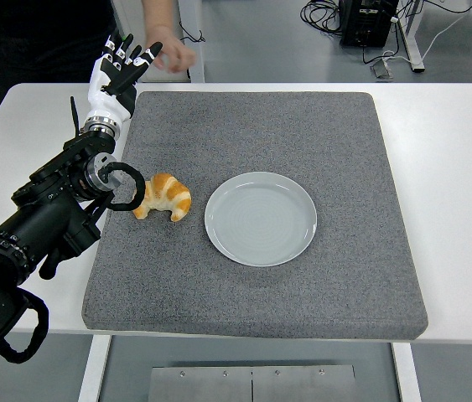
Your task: Place the bread on the plate
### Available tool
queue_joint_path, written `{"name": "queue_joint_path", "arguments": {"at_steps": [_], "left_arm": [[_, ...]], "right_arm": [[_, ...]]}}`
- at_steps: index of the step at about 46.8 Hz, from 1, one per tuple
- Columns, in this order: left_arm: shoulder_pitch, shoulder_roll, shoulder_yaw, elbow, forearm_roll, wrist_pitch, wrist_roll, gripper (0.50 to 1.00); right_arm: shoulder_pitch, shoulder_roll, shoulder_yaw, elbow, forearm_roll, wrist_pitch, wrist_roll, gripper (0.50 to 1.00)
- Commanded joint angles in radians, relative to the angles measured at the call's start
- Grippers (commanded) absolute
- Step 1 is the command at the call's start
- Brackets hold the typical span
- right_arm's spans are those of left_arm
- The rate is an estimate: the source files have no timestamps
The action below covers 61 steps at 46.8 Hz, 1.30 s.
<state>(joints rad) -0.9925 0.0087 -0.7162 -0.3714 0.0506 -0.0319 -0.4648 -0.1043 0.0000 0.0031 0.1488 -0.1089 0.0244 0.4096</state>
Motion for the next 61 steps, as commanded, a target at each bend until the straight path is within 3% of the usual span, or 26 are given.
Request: {"name": "queue_joint_path", "arguments": {"at_steps": [1,27,35,39,54,61], "left_arm": [[0.0,-0.003,0.0,-0.001,-0.002,0.003,-0.001,0.971],[-0.006,0.008,0.021,-0.003,-0.054,-0.017,0.008,0.972],[-0.009,0.042,0.052,-0.011,-0.054,-0.135,0.006,0.972],[-0.012,0.06,0.064,-0.034,-0.054,-0.141,0.006,0.972],[-0.067,0.266,0.322,-0.198,-0.052,-0.132,0.012,0.971],[-0.104,0.352,0.426,-0.29,-0.043,-0.095,0.014,0.971]], "right_arm": [[0.0,0.0,0.0,0.0,0.0,0.0,0.0,1.0],[0.0,0.0,0.0,0.0,0.0,0.0,0.0,1.0],[0.0,0.0,0.0,0.0,0.0,0.0,0.0,1.0],[0.0,0.0,0.0,0.0,0.0,0.0,0.0,1.0],[0.0,0.0,0.0,0.0,0.0,0.0,0.0,1.0],[0.0,0.0,0.0,0.0,0.0,0.0,0.0,1.0]]}}
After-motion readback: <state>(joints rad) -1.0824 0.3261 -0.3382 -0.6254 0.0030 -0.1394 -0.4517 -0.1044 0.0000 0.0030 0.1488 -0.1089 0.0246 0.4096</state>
